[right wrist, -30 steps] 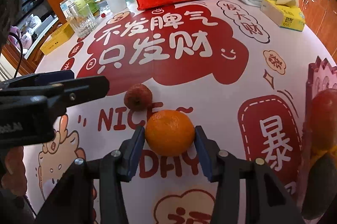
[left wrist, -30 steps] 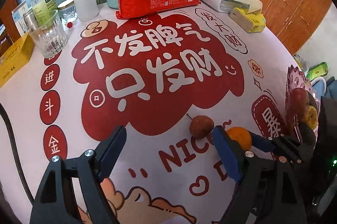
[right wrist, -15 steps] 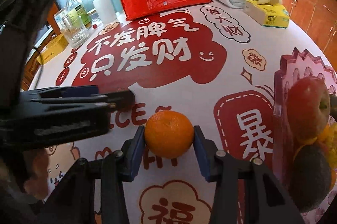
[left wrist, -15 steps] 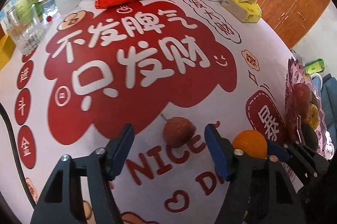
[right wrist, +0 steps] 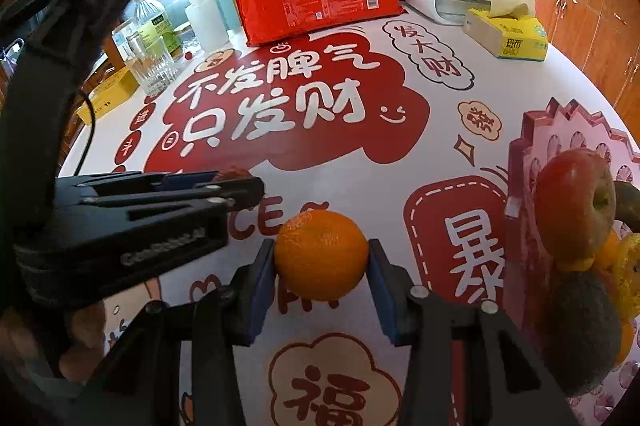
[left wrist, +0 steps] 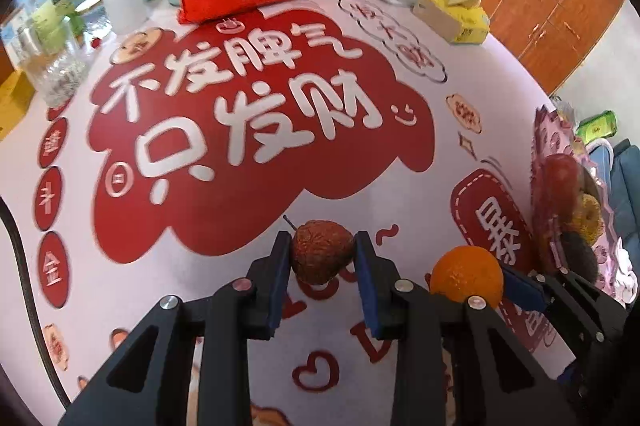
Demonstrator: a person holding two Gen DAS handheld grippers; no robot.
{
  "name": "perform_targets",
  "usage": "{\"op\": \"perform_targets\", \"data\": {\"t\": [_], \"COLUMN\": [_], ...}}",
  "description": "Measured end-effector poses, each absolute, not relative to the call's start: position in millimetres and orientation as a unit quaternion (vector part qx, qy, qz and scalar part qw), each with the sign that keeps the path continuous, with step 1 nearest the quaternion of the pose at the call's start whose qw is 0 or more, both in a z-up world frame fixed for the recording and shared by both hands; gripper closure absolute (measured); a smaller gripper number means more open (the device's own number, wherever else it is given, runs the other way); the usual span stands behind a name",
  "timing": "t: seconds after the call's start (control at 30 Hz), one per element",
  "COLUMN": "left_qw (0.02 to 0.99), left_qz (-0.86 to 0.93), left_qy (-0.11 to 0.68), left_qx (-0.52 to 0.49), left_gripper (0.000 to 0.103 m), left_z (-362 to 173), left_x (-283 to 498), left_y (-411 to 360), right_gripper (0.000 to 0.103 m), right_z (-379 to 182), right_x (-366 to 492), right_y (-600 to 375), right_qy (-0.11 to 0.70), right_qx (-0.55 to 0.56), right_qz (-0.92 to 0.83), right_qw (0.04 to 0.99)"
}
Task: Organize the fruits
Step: 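Carry the mandarin with the right gripper and the lychee with the left gripper into the bowl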
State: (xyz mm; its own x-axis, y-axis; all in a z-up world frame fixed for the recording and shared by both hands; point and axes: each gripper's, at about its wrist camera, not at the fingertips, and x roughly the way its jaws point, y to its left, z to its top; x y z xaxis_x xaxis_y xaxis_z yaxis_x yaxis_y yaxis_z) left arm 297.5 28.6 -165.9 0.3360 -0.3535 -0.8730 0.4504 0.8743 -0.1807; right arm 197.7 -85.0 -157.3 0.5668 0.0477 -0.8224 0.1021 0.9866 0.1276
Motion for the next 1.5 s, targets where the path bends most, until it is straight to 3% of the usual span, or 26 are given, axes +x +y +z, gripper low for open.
{"op": "perform_targets", "data": {"t": [0.4,0.8,1.27,1.5], "left_qw": [0.859,0.869,0.853,0.844], "left_qz": [-0.232,-0.292,-0.308,-0.286], "left_qy": [0.455,0.397,0.416,0.45], "left_qx": [0.03,0.048,0.062,0.06], "left_gripper": [0.073,0.073,0.073,0.073], "left_z": [-63,11,5,-32], "left_x": [235,146,114,128], "left_y": [69,18,-104,-159], "right_gripper": [0.058,0.058,0.058,0.058], "right_z": [-94,-23,-3,-26], "right_x": [150,67,31,47], "right_y": [-69,-103,-226,-291], "right_qy": [0.41,0.339,0.332,0.369], "right_qx": [0.067,0.06,0.067,0.06], "right_qz": [0.025,0.004,-0.051,-0.046], "right_qw": [0.909,0.939,0.94,0.927]}}
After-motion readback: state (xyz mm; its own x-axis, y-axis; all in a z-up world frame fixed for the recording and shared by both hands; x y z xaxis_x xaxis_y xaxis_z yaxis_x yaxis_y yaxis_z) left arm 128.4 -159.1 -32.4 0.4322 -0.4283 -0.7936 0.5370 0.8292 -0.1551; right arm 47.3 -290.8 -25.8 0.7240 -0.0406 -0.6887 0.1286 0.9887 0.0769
